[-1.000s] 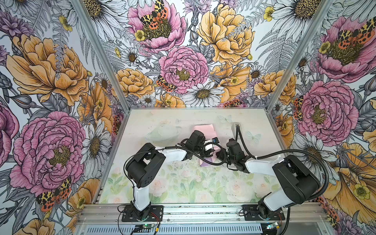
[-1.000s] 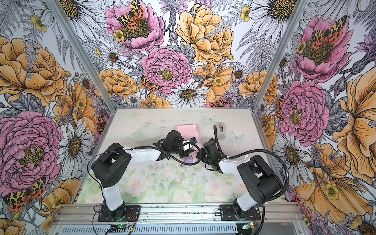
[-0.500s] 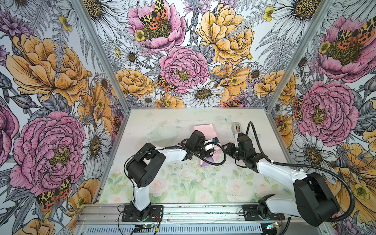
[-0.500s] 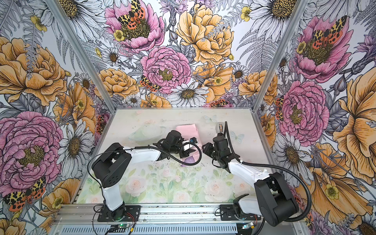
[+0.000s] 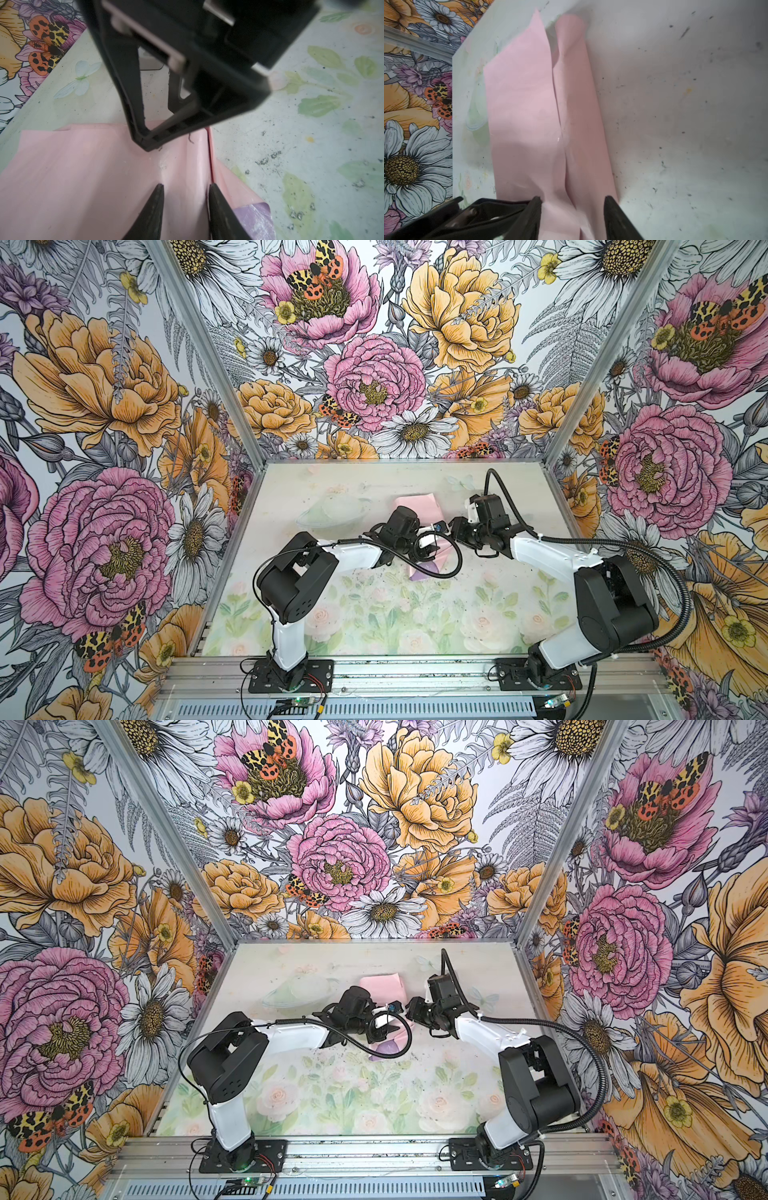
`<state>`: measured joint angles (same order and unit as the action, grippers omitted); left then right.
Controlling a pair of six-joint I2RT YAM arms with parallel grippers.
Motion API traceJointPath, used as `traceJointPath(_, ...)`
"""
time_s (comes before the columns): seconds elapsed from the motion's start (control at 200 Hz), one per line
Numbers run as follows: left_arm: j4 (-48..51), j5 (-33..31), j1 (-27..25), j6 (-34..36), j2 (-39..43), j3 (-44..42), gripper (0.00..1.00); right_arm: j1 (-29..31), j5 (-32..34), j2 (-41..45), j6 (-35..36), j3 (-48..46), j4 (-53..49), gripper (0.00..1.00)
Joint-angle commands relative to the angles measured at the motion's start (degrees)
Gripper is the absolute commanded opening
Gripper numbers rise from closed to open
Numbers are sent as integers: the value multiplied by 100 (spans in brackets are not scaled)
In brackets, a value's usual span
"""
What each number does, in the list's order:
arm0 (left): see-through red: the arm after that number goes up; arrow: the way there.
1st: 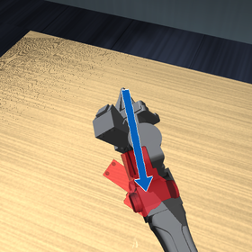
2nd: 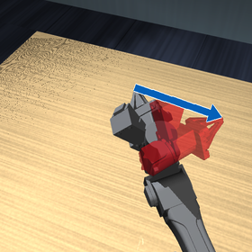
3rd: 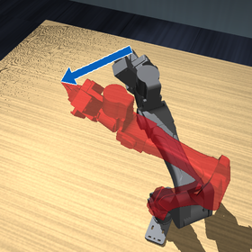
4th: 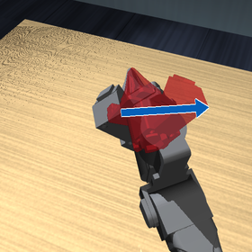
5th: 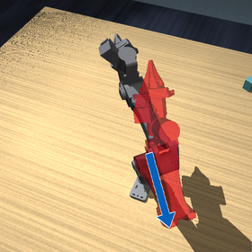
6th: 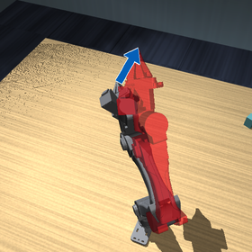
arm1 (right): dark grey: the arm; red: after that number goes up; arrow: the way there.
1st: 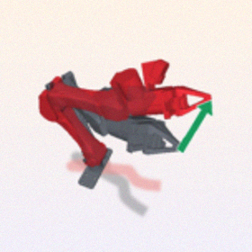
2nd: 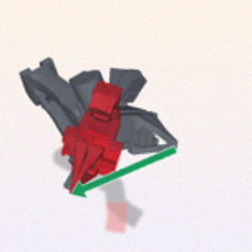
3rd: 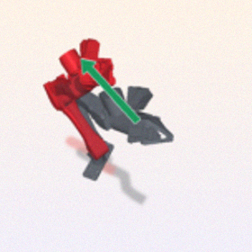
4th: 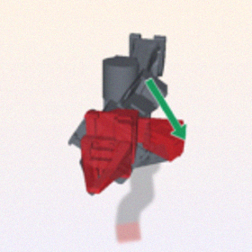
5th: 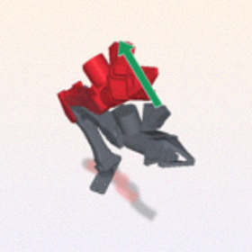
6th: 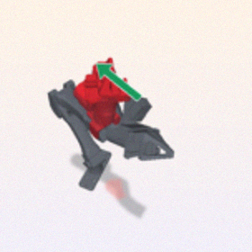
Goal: Wrap the gift box in paper
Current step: 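Release the paper end with the left gripper and draw it back from the box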
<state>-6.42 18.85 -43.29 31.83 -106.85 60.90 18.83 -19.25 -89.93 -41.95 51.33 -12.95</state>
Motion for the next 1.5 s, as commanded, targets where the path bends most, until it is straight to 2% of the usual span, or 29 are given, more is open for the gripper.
traceJointPath(0.0,690,64,-23,-36,-111,-27,44,48,-11,-170,255,163,-329,39)
traceJointPath(0.105,693,49,-23,-250,63,12,52,74,122,-159,241,118,-420,28)
traceJointPath(0.275,765,-135,23,-946,621,53,66,120,287,-9,32,-51,-446,24)
traceJointPath(0.48,1349,-944,217,-2613,1315,-6,70,295,507,225,-400,-241,-437,22)
traceJointPath(0.696,1062,-1472,245,-4064,2404,-1267,70,384,707,370,-601,-317,-437,22)
traceJointPath(0.861,468,-1725,64,-4927,2704,-2193,69,468,812,425,-717,-334,-428,22)
traceJointPath(1.011,-1,-1940,-95,-5239,2490,-2502,64,549,901,485,-814,-374,-433,22)
traceJointPath(1.231,-397,-2084,-214,-5430,1932,-2434,62,626,975,564,-962,-497,-345,22)
traceJointPath(1.491,-527,-2419,-304,-5569,1408,-2213,53,666,988,599,-1025,-519,-322,22)
